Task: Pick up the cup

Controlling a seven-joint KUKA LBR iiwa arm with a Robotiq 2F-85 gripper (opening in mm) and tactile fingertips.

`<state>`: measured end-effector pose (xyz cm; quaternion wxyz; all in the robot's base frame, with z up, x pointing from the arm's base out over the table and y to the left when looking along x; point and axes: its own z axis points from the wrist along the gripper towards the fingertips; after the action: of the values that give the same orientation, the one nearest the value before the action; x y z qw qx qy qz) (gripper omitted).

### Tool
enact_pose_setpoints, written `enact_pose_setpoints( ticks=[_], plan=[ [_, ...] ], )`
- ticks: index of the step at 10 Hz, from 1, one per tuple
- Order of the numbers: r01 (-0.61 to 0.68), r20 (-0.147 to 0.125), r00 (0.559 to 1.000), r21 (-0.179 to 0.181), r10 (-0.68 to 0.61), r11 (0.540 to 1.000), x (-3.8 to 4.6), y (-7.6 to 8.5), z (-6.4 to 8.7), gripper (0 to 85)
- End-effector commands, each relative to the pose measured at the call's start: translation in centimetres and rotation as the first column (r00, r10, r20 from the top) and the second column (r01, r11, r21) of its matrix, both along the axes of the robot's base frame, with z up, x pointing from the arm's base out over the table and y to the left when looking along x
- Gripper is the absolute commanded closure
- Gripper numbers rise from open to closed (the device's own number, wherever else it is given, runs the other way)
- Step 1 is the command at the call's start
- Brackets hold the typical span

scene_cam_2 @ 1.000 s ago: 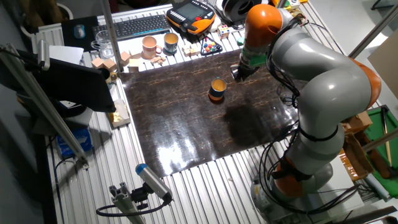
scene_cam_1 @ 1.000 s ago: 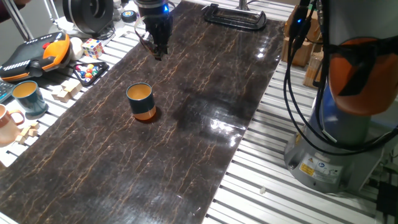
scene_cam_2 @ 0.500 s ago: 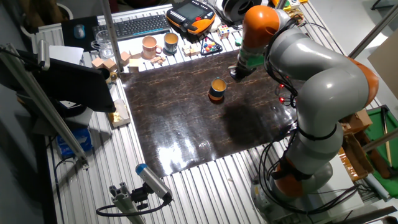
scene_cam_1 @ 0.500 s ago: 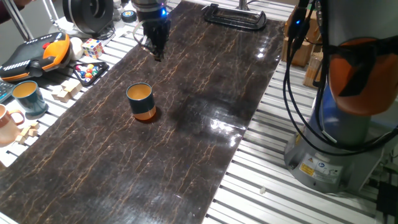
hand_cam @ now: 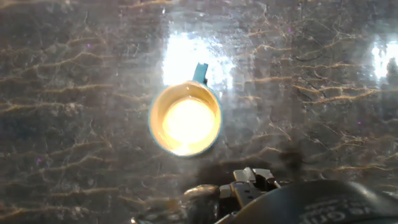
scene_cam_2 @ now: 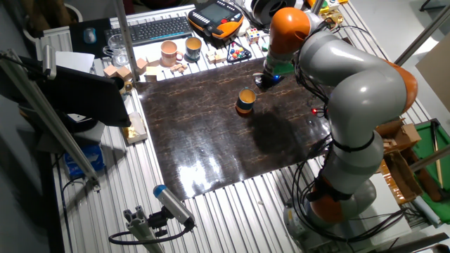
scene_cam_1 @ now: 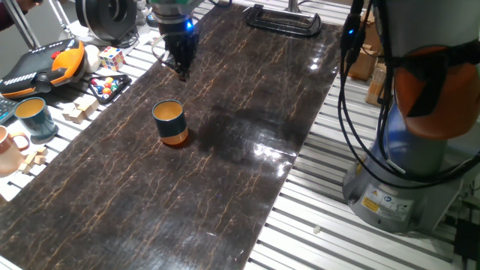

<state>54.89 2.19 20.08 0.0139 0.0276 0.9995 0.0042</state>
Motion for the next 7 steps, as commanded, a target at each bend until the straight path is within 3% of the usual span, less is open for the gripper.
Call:
enact_pose_setpoints(
  ticks=[1,5,7],
  plan=[
    [0.007,0.0,1.0,0.0,-0.007,1.0,0.42,0.2,-0.4,84.3],
    [0.038,0.008,0.999,-0.005,-0.038,0.999,1.84,0.5,-1.5,84.3],
    [0.044,0.011,0.999,-0.012,-0.044,0.999,2.06,0.6,-1.8,84.3]
  ],
)
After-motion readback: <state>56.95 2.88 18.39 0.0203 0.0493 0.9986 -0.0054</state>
